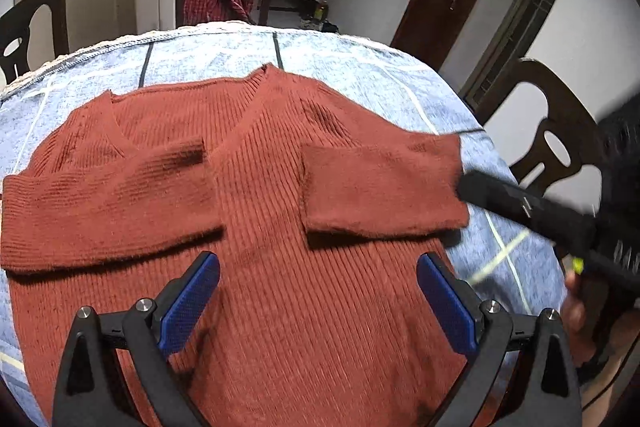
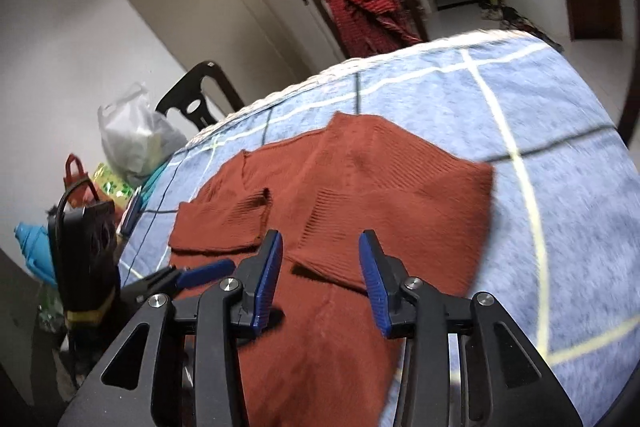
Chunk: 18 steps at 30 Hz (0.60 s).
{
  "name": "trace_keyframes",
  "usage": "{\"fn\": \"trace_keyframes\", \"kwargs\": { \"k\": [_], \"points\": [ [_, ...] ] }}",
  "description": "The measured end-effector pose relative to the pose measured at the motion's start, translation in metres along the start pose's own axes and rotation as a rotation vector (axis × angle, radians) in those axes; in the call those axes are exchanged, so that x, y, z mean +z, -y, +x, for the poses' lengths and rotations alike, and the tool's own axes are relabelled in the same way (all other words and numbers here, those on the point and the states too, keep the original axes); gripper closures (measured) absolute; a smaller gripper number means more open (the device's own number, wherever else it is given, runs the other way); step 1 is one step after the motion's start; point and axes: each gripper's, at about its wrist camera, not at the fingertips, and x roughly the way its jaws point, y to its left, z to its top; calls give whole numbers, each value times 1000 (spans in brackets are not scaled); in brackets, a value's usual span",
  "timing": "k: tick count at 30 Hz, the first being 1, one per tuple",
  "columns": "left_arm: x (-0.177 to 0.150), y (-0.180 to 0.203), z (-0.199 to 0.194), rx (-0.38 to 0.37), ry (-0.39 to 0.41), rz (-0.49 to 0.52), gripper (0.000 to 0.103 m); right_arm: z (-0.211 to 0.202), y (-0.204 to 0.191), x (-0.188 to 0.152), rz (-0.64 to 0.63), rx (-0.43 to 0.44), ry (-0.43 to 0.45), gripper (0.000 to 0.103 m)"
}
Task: Fold small clothes
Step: 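Grasp the edge of the folded sleeve with the left gripper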
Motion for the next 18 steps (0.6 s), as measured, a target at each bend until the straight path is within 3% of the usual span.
{"fn": "trace_keyframes", "kwargs": {
  "k": [5, 7, 10, 12, 16, 18],
  "points": [
    [13, -7, 9, -32, -27, -64, 3, -21, 24, -18, 66, -54, 56, 62],
    [19, -8, 15, -82, -38, -85, 5, -28, 31, -23, 85, -67, 70, 62],
    [26, -13, 31, -136, -89, -134, 18, -35, 39, -28, 110, -71, 90, 62],
    [28, -14, 39, -131, -125, -157, 21, -36, 42, -30, 120, -63, 95, 62],
    [30, -6, 40, -116, -115, -123, 23, -37, 44, -31, 125, -48, 101, 62],
    [31, -6, 42, -116, -115, -127, 29, -35, 43, -31, 127, -41, 101, 62]
  ]
}}
